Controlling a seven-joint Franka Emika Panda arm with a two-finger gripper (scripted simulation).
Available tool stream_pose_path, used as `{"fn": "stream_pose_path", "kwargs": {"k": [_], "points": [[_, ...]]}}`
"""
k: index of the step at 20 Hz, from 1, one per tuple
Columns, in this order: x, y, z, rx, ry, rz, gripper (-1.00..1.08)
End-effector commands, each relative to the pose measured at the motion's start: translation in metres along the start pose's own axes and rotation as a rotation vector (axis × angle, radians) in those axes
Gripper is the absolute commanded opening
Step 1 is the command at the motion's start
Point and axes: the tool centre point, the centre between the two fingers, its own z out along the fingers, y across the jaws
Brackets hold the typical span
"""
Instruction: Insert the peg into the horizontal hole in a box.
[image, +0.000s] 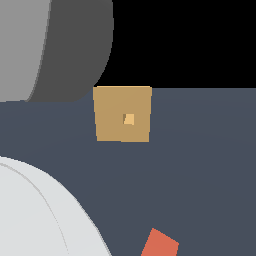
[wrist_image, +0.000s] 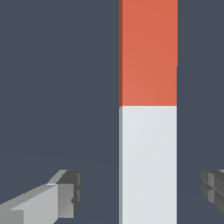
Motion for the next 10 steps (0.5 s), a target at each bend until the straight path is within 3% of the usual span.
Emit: {"fn": "stream_pose_path", "kwargs": {"k": [1,5,6,10], "points": [[0.0001,0.0003,0.0094,-0.001,0.000,0.000,1.00],[0.0000,0.0015,0.0128,-0.001,0.000,0.000,1.00],[0.0000,0.0015,0.0128,-0.001,0.000,0.000,-1.00],[0.0000,0.0015,0.0128,-0.001,0.000,0.000,-1.00]]}}
